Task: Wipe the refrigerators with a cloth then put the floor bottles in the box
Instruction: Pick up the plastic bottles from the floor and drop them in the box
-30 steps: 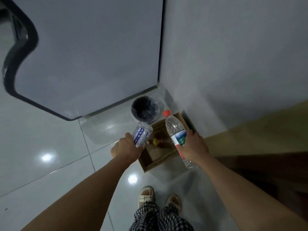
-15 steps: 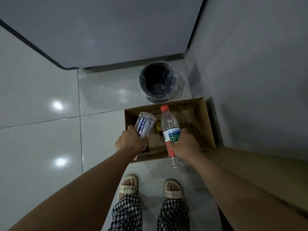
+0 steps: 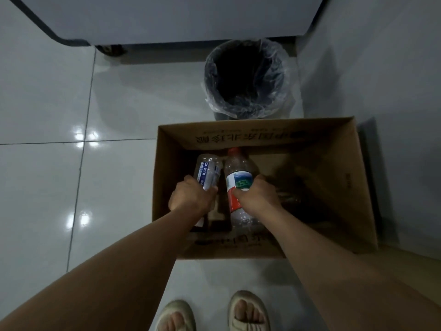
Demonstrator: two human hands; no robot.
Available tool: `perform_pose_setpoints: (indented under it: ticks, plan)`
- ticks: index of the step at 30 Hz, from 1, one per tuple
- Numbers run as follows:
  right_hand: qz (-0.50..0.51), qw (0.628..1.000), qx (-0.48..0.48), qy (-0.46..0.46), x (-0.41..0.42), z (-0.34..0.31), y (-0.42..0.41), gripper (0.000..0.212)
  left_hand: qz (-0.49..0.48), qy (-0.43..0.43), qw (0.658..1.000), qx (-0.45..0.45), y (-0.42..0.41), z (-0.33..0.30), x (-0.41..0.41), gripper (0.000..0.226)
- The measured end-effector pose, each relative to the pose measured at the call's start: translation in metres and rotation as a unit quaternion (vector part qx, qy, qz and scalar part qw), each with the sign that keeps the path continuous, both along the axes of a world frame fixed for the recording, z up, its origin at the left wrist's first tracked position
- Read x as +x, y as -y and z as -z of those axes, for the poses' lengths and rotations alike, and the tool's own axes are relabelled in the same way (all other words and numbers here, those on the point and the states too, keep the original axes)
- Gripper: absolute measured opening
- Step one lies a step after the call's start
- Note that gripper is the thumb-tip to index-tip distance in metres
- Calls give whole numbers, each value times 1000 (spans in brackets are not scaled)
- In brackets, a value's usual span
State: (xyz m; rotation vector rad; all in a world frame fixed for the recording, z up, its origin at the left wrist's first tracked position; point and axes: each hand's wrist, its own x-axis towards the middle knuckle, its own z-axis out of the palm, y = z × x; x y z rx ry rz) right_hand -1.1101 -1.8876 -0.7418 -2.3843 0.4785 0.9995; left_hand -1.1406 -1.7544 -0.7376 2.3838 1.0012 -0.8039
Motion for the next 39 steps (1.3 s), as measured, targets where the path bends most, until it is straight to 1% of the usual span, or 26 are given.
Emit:
perform_pose_setpoints:
  ticks: [4, 8, 13, 16, 21, 25, 30, 33, 39]
  plan:
    - [22, 1000, -2, 10, -2, 24, -6, 66, -13, -18, 1000, -9, 0, 25, -2, 61]
    - [44, 999, 5, 12, -9, 23, -6, 65, -16, -21, 999, -30, 2, 26, -7, 56]
    - [26, 1000, 11, 3, -22, -4, -1, 64, 28, -14, 999, -33, 5, -6, -9, 50]
    - [-22, 1000, -7, 3, -27, -37, 4, 68, 68, -9, 998, -15, 3, -42, -8, 47]
    - [-123, 992, -40, 7, -27, -114, 9, 70, 127, 17, 992, 3, -7, -121, -2, 37]
    - [-196, 978, -60, 30, -20, -193, 9, 69, 159, 42, 986, 24, -17, -201, 9, 38]
    - [-252, 962, -57, 82, -6, -300, 4, 64, 190, 77, 977, 64, -30, -313, 27, 43]
    - [-290, 949, -55, 106, -1, -363, -1, 66, 208, 101, 969, 84, -37, -380, 29, 48]
    - [-341, 925, -36, 165, 1, -478, -17, 69, 210, 134, 959, 136, -58, -500, 17, 46]
